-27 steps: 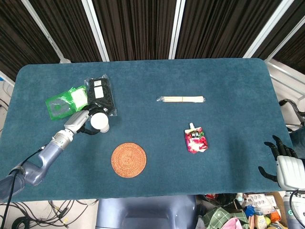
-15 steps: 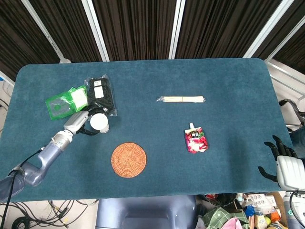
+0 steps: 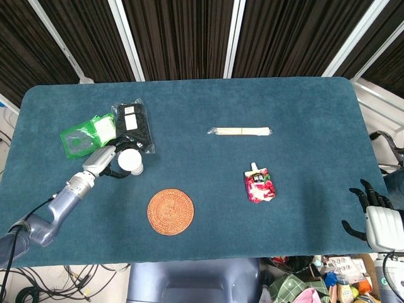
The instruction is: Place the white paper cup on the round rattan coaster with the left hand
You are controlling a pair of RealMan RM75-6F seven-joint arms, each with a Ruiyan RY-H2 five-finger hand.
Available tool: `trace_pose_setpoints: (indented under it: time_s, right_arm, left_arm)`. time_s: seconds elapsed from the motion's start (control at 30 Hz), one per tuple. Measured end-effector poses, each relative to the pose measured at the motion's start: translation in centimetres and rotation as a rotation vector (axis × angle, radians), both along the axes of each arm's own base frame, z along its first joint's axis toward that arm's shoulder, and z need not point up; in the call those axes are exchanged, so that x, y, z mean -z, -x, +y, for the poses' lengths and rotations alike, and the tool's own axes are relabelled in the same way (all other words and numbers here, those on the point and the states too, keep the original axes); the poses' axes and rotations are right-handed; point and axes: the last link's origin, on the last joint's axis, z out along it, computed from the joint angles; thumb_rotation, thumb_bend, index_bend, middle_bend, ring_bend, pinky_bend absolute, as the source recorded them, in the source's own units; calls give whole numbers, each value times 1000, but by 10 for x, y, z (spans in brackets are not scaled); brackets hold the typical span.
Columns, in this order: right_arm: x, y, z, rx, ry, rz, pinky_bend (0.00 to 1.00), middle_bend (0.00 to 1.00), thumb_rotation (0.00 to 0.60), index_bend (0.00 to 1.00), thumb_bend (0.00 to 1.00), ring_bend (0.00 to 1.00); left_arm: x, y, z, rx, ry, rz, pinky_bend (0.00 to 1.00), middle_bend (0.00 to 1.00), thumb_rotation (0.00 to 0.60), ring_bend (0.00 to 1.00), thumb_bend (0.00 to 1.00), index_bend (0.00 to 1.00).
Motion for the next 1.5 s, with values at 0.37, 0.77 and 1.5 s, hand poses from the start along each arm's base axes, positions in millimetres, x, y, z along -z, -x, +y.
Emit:
trace_pose_setpoints:
  time_s: [0.37, 0.77, 1.5]
  right_arm:
    - [-1, 0, 0, -1, 4, -1, 192, 54, 600, 222, 131, 186]
    - [-3, 1, 0, 4, 12, -6, 193, 53, 600, 222, 132, 187]
    - [-4, 1, -1, 5, 11, -15, 192, 53, 600, 222, 132, 187]
  left_arm:
    - [-2, 0, -2, 10, 0, 2, 0, 317, 600, 0, 275, 229]
    - [14, -45, -31, 128, 86, -125, 0, 315, 600, 0, 276, 236]
    - [39, -118, -81, 273, 241, -55, 0, 325, 600, 0, 275, 240]
